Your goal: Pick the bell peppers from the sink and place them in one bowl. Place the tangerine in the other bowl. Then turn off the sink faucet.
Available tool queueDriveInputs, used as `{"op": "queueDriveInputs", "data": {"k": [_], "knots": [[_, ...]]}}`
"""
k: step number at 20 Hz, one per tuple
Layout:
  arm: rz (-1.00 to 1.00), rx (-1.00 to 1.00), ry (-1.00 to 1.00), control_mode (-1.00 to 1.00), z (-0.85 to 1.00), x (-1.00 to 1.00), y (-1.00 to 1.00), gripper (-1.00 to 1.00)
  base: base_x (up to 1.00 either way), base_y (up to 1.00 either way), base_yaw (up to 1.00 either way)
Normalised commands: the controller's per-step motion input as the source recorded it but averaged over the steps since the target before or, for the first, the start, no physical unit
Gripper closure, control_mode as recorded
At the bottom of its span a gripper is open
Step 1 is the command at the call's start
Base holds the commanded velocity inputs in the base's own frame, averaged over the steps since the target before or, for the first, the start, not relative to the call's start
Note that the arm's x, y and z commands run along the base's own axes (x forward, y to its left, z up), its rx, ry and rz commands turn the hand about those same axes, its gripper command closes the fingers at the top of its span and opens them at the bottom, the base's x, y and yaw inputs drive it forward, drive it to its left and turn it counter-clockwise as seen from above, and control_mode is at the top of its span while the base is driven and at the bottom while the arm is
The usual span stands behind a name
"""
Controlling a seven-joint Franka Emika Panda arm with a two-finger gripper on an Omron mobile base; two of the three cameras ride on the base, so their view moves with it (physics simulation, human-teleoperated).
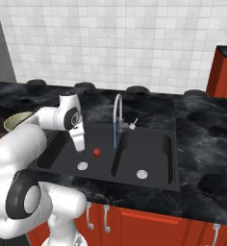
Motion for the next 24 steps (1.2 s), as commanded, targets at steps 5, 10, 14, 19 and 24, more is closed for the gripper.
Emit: {"op": "queueDriveInputs", "data": {"k": [5,10,14,19,24], "knots": [[-0.07,0.00,0.12,-1.00,-0.45,0.46,-0.04,-1.00,0.00,0.00,0.00],[0.00,0.00,0.04,-1.00,-0.36,0.58,0.00,-1.00,0.00,0.00,0.00],[0.00,0.00,-0.01,-1.00,-0.25,0.43,0.00,-1.00,0.00,0.00,0.00],[0.03,0.00,-0.22,-1.00,-0.21,0.06,0.00,-1.00,0.00,0.00,0.00],[0.02,0.00,-0.31,-1.00,-0.21,0.00,0.00,-1.00,0.00,0.00,0.00]]}}
